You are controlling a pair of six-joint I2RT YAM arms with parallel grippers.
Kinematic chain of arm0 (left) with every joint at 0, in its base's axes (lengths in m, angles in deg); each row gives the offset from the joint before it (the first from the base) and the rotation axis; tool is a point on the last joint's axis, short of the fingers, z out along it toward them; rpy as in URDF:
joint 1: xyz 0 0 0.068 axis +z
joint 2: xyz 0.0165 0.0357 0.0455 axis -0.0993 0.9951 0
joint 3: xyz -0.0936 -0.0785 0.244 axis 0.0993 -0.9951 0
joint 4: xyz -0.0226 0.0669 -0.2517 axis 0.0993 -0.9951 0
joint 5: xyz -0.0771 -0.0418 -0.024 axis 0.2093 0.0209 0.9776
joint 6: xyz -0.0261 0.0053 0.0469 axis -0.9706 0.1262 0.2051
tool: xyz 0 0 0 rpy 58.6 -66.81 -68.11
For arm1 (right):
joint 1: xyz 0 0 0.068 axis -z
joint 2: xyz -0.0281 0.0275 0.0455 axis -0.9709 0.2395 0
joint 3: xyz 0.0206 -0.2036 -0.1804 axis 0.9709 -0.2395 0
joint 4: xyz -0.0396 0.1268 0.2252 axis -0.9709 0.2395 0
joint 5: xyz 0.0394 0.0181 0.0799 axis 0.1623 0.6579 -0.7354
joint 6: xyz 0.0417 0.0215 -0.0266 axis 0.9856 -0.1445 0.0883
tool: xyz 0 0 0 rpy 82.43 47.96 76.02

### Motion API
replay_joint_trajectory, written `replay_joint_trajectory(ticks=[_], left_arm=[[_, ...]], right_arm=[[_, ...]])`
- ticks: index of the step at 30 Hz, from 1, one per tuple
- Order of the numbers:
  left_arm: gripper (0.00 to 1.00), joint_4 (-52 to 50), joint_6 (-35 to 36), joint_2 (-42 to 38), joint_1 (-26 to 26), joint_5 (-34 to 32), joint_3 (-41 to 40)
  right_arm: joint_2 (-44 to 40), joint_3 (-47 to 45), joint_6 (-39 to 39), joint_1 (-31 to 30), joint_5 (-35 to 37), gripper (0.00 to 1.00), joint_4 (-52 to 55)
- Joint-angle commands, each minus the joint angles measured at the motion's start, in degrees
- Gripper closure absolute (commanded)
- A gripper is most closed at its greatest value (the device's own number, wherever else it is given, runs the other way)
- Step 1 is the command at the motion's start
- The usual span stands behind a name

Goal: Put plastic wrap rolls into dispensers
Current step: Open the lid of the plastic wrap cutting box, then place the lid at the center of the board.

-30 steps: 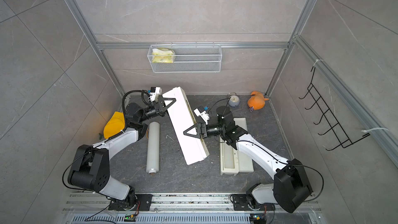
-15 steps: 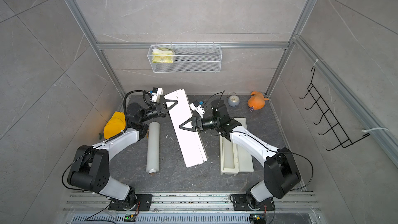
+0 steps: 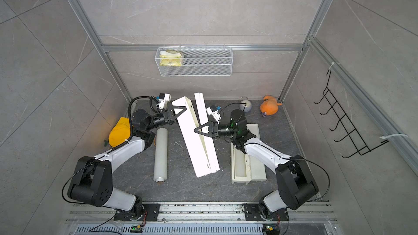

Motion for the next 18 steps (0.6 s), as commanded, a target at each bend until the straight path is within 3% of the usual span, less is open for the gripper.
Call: replay_joint_trajectory(ticks=[1,4,8,12,18], left_arm=[[0.28,1.5,1.63,-3.41,2.16,-0.11,-0.39],[0.28,-2.83,3.94,-4.73,3.2,-0.19,-0.62],[0.28,-9.11,7.25,-6.27,3.86,0.77,-0.53],[0.28,-15.64,10.88,-8.29,4.74,1.73,-0.68],[0.28,-20.53,13.14,-8.94,5.21,2.26,-1.01]], right_arm=[[-4.15,-1.78,2.91,2.5,4.01,0.14,-1.78],[-7.02,-1.3,-4.73,3.7,8.67,0.15,10.07],[-9.36,4.17,-19.17,3.79,19.14,0.15,34.36],[-6.19,10.61,-28.58,3.78,30.65,0.15,53.27],[5.03,14.97,-32.06,-0.48,46.26,0.14,62.39]])
